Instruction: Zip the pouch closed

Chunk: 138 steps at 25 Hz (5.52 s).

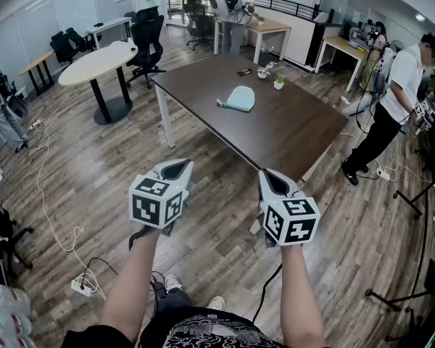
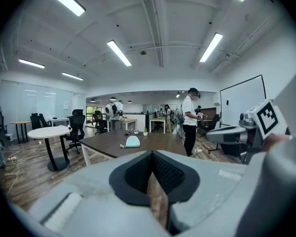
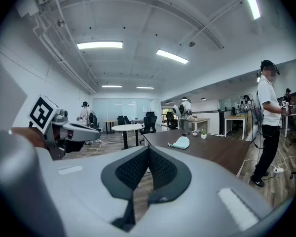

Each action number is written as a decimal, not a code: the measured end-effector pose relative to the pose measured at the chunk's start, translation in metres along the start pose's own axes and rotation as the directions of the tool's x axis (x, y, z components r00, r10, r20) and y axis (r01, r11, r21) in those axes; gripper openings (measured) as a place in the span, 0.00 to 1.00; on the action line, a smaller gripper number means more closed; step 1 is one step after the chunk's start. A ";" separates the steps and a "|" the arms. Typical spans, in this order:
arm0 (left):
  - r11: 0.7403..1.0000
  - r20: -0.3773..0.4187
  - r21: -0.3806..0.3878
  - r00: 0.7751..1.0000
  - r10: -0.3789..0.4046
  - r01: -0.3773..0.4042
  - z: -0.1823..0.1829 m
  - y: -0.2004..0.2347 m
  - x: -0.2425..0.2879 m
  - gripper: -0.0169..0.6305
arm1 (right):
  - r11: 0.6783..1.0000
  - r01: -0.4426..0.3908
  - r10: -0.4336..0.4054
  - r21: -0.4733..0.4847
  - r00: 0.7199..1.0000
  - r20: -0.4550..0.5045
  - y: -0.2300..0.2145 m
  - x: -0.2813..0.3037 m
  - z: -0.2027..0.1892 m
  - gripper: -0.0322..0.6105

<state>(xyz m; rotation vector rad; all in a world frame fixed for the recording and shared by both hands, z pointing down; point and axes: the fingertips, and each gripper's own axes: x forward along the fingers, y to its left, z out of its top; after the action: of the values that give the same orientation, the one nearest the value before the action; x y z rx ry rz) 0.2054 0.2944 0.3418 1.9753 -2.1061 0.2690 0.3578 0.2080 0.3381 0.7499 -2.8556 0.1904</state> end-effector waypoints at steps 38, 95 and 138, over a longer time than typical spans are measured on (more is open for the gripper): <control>0.971 -0.008 0.001 0.970 -0.241 0.241 0.020 0.172 0.130 0.48 | 0.958 0.279 -0.276 0.066 0.960 -0.057 0.003 0.166 0.015 0.51; 0.975 -0.055 -0.026 0.974 -0.221 0.220 0.081 0.274 0.427 0.68 | 0.893 0.424 -0.418 0.150 0.906 -0.072 -0.223 0.393 0.053 0.71; 0.883 -0.130 0.058 0.881 -0.455 0.465 0.117 0.280 0.628 0.68 | 0.783 0.585 -0.570 0.212 0.811 -0.130 -0.345 0.488 0.054 0.71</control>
<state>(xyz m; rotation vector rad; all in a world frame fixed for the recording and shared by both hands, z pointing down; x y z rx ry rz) -0.1149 -0.3199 0.4257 2.3746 -1.5149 0.3747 0.1041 -0.3304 0.4131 1.5979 -2.4176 0.4638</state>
